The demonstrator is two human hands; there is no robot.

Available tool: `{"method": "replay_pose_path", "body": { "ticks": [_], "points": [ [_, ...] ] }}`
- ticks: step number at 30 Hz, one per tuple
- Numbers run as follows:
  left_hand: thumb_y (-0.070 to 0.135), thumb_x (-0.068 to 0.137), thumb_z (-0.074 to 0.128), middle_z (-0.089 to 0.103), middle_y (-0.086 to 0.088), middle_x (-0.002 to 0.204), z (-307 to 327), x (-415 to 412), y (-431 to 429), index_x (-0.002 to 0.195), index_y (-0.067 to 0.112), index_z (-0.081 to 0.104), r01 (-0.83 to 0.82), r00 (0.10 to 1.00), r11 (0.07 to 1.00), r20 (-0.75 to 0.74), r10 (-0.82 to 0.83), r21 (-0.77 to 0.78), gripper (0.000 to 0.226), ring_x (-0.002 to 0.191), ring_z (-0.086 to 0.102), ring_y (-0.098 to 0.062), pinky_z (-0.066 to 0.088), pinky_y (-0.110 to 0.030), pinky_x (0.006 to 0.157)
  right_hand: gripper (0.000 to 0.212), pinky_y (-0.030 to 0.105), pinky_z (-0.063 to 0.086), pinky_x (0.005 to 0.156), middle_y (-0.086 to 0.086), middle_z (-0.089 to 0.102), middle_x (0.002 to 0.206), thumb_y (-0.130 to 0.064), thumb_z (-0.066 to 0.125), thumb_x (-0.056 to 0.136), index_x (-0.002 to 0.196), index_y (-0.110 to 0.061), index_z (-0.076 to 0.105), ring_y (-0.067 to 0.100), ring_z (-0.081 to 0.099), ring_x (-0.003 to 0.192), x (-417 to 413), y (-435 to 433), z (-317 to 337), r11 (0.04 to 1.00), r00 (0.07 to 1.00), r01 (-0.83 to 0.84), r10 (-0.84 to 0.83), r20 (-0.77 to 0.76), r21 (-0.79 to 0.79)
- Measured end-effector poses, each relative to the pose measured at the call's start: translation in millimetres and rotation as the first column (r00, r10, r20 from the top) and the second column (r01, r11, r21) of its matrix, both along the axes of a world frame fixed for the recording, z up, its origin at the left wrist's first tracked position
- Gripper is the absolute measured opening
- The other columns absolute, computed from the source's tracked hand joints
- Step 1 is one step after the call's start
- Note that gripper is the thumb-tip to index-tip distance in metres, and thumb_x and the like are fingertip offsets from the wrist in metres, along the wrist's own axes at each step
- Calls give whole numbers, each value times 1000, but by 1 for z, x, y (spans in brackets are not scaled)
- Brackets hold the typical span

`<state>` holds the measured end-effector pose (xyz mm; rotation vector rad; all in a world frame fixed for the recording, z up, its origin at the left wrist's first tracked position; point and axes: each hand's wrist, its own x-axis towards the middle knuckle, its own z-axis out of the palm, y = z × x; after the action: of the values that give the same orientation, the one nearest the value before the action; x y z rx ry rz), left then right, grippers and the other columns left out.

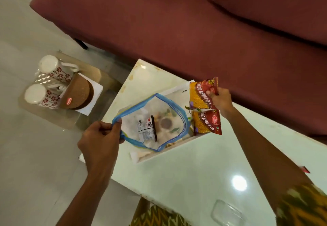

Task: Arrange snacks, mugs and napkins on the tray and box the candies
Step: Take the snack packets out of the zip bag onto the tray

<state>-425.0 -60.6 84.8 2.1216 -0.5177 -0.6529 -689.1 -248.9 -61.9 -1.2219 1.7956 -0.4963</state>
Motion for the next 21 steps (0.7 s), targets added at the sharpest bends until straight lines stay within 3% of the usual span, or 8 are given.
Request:
{"method": "replay_pose_path", "body": {
  "ticks": [3, 5, 9, 13, 16, 19, 21],
  "points": [
    [33, 74, 73, 68, 4, 54, 0, 2, 1, 65, 16, 60, -21, 1000, 1000, -5, 20, -19, 23, 46, 66, -10, 56, -24, 48, 22, 28, 43, 73, 19, 69, 101, -17, 62, 87, 101, -1, 67, 20, 59, 84, 6, -7, -27, 998, 996, -59, 61, -59, 32],
    [32, 74, 73, 69, 9, 57, -1, 3, 2, 62, 20, 59, -22, 1000, 999, -13, 22, -32, 22, 46, 66, -10, 55, -28, 52, 24, 25, 38, 72, 18, 69, 101, -18, 61, 88, 104, -1, 66, 23, 60, 87, 7, -11, -41, 993, 991, -95, 101, -92, 64],
    [28, 73, 74, 68, 9, 53, -4, 2, 6, 60, 19, 58, -68, 997, 997, -45, 66, -46, 22, 44, 64, -10, 57, -24, 48, 25, 27, 39, 72, 19, 69, 101, -19, 61, 87, 103, -1, 66, 28, 62, 92, 5, -21, -59, 992, 983, -107, 117, -142, 72],
    [26, 74, 73, 67, 11, 52, -2, 0, 8, 63, 15, 59, -76, 996, 996, -57, 74, -46, 21, 43, 64, -9, 55, -18, 46, 29, 35, 48, 82, 19, 68, 105, -24, 67, 83, 104, -3, 65, 32, 63, 97, 0, -26, -57, 995, 979, -73, 85, -183, 69],
    [25, 74, 73, 68, 10, 53, 5, -4, 6, 64, 14, 59, -64, 996, 996, -68, 60, -56, 20, 43, 64, -9, 54, -17, 45, 38, 36, 47, 86, 18, 64, 114, -26, 65, 84, 114, -4, 58, 32, 60, 104, 6, -23, -35, 999, 976, -18, 27, -217, 45],
    [24, 74, 73, 68, 10, 53, 14, -8, 5, 62, 15, 60, -46, 997, 997, -72, 41, -68, 20, 43, 63, -8, 53, -16, 44, 31, 39, 45, 92, 13, 62, 118, -20, 59, 89, 117, -6, 57, 29, 56, 109, 28, -2, 17, 961, 981, -27, -28, -194, -275],
    [23, 74, 74, 68, 10, 52, 19, -12, 3, 61, 15, 59, -20, 997, 998, -72, 16, -56, 21, 42, 63, -9, 53, -16, 44, 17, 33, 47, 87, 4, 64, 105, -13, 58, 88, 104, -10, 62, 23, 58, 98, 47, 26, 63, 796, 995, -51, -14, -103, -603]
  ]
}}
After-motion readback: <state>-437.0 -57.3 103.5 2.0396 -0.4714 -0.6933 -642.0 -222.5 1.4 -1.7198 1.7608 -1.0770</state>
